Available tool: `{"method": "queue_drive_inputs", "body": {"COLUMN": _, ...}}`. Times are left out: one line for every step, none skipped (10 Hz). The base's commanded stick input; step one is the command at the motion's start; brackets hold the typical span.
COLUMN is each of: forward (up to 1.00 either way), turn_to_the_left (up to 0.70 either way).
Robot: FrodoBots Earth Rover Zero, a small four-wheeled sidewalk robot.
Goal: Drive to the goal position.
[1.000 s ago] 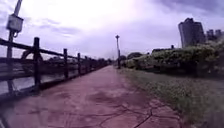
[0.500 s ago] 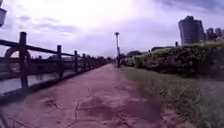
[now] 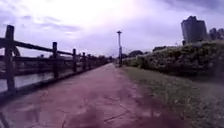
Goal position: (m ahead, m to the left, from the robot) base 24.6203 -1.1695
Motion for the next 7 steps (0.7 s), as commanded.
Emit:
{"method": "queue_drive_inputs", "body": {"forward": 1.00, "turn_to_the_left": 0.00}}
{"method": "queue_drive_inputs", "body": {"forward": 1.00, "turn_to_the_left": 0.00}}
{"method": "queue_drive_inputs", "body": {"forward": 1.00, "turn_to_the_left": 0.00}}
{"method": "queue_drive_inputs", "body": {"forward": 1.00, "turn_to_the_left": 0.00}}
{"method": "queue_drive_inputs", "body": {"forward": 1.00, "turn_to_the_left": 0.00}}
{"method": "queue_drive_inputs", "body": {"forward": 1.00, "turn_to_the_left": 0.00}}
{"method": "queue_drive_inputs", "body": {"forward": 1.00, "turn_to_the_left": 0.00}}
